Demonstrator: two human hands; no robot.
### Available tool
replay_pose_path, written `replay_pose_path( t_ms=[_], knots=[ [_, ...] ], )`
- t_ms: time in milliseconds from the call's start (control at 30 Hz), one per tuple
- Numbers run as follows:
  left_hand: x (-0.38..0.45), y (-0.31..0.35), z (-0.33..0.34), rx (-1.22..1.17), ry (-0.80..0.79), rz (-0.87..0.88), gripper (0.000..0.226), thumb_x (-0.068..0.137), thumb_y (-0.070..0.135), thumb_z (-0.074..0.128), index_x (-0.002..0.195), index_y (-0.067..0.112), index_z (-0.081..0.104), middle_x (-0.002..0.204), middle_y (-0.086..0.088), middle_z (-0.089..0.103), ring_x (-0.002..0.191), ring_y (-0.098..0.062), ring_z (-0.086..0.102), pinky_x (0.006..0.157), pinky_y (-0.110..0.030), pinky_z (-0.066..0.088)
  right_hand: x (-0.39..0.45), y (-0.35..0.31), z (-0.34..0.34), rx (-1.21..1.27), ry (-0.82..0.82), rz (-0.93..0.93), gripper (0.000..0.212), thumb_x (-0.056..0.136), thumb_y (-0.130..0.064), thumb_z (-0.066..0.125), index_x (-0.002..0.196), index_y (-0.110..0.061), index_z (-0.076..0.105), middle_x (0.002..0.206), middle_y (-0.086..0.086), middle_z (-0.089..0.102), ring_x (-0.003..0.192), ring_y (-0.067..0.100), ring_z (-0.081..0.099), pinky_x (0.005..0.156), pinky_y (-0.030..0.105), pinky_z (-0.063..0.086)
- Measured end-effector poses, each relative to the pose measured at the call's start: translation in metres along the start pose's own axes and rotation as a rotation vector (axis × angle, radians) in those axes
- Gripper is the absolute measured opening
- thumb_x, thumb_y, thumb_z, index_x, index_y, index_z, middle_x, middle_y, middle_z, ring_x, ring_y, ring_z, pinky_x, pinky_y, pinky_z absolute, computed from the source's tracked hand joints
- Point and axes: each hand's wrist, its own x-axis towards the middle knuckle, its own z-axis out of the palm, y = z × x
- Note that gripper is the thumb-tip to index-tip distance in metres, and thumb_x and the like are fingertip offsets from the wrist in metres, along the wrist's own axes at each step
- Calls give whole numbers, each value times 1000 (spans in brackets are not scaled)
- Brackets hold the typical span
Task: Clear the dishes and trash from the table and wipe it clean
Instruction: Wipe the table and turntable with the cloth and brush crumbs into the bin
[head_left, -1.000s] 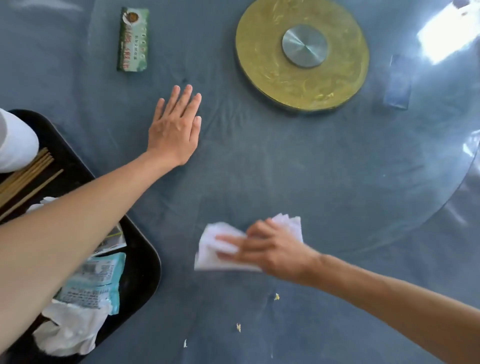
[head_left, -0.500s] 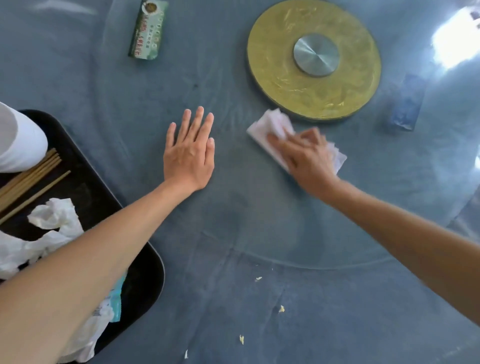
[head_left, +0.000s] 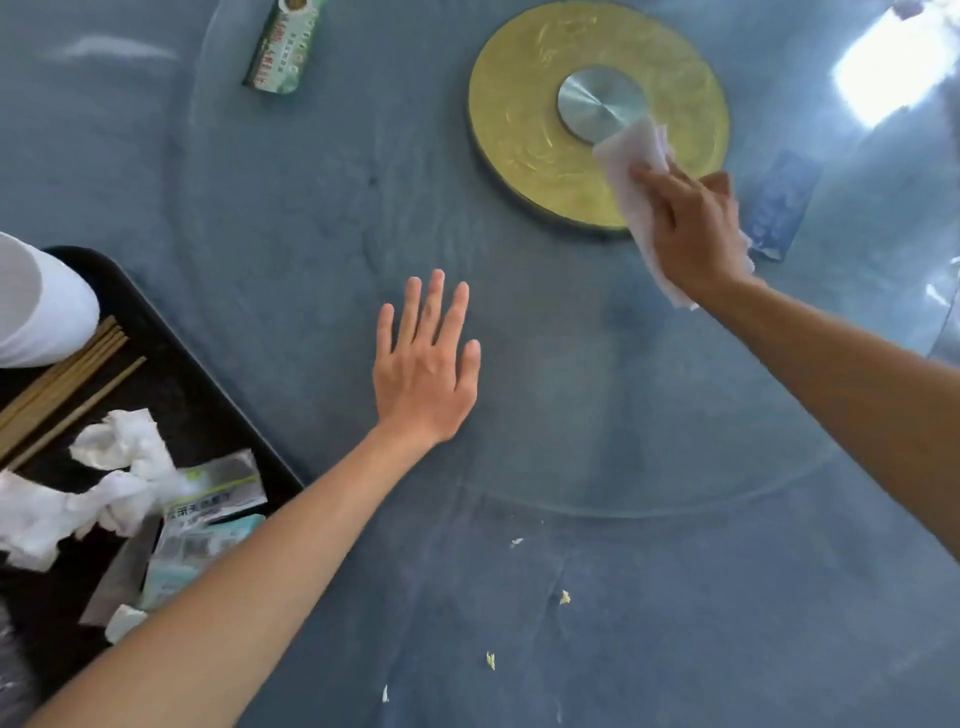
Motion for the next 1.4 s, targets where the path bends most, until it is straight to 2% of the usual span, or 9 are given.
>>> replay_pose_path(
  t_ms=[167, 567, 700, 767, 933, 1200, 1267, 1367, 1400],
  knots=[
    [12, -17, 3, 114, 35, 24, 57, 105, 37, 23, 161, 29, 20, 170, 1, 15, 157, -23, 7, 126, -50, 8, -2, -10, 25, -68, -91, 189, 42, 108, -47, 26, 143, -52, 48, 153, -7, 50, 118, 35, 44, 90, 45, 38],
    [66, -85, -35, 193, -87, 201, 56, 105, 34, 23, 160, 37, 18, 170, 6, 13, 157, -25, 5, 125, -52, 4, -195, -73, 41, 162, -319, -818, 56, 92, -6, 45, 134, -35, 68, 153, -15, 53, 96, 25, 48, 77, 39, 42],
    [59, -64, -40, 99, -13, 37, 57, 104, 22, 34, 160, 19, 26, 170, -4, 13, 157, -30, 1, 124, -54, 6, -129, -65, 28, 214, -165, -606, 50, 94, -2, 53, 130, -33, 70, 117, -24, 63, 84, 24, 43, 73, 37, 36],
    [36, -31, -30, -31, 34, -1, 60, 100, 24, 40, 158, 16, 31, 169, -5, 17, 157, -31, 4, 123, -53, 9, -68, -58, 17, 208, 13, -353, 41, 98, -5, 58, 127, -33, 66, 91, -19, 41, 83, 23, 39, 70, 37, 34],
    [-2, 0, 1, 28, 21, 2, 56, 103, 32, 28, 159, 32, 30, 169, 2, 19, 157, -24, 7, 126, -48, 6, 9, -37, 17, 57, -67, 82, 41, 108, -26, 38, 141, -40, 59, 122, 3, 65, 113, 36, 45, 94, 44, 42],
    [33, -56, -14, 95, 11, 119, 54, 105, 26, 28, 158, 32, 30, 168, 2, 22, 157, -26, 10, 125, -52, 7, -197, -91, 35, 201, -364, -714, 61, 87, -4, 46, 133, -36, 69, 149, -17, 57, 90, 26, 48, 72, 36, 39],
    [44, -71, -23, 104, -12, 147, 54, 104, 26, 29, 158, 33, 31, 168, 1, 23, 157, -29, 8, 125, -54, 6, -205, -87, 26, 271, -402, -721, 59, 88, -6, 43, 133, -33, 69, 144, -13, 62, 88, 27, 50, 73, 39, 44],
    [55, -79, -36, 111, -19, 113, 54, 104, 32, 28, 157, 34, 32, 168, -1, 23, 157, -34, 5, 124, -57, 6, -135, -69, 14, 286, -142, -506, 43, 98, -11, 50, 133, -26, 71, 110, -19, 68, 83, 34, 54, 75, 41, 44],
    [56, -74, -39, 95, -15, 82, 53, 104, 35, 27, 157, 35, 31, 169, -1, 21, 157, -34, 2, 124, -57, 5, -99, -59, 9, 236, -47, -381, 41, 101, -13, 50, 132, -29, 71, 118, -25, 64, 88, 35, 53, 77, 40, 44]
  ],
)
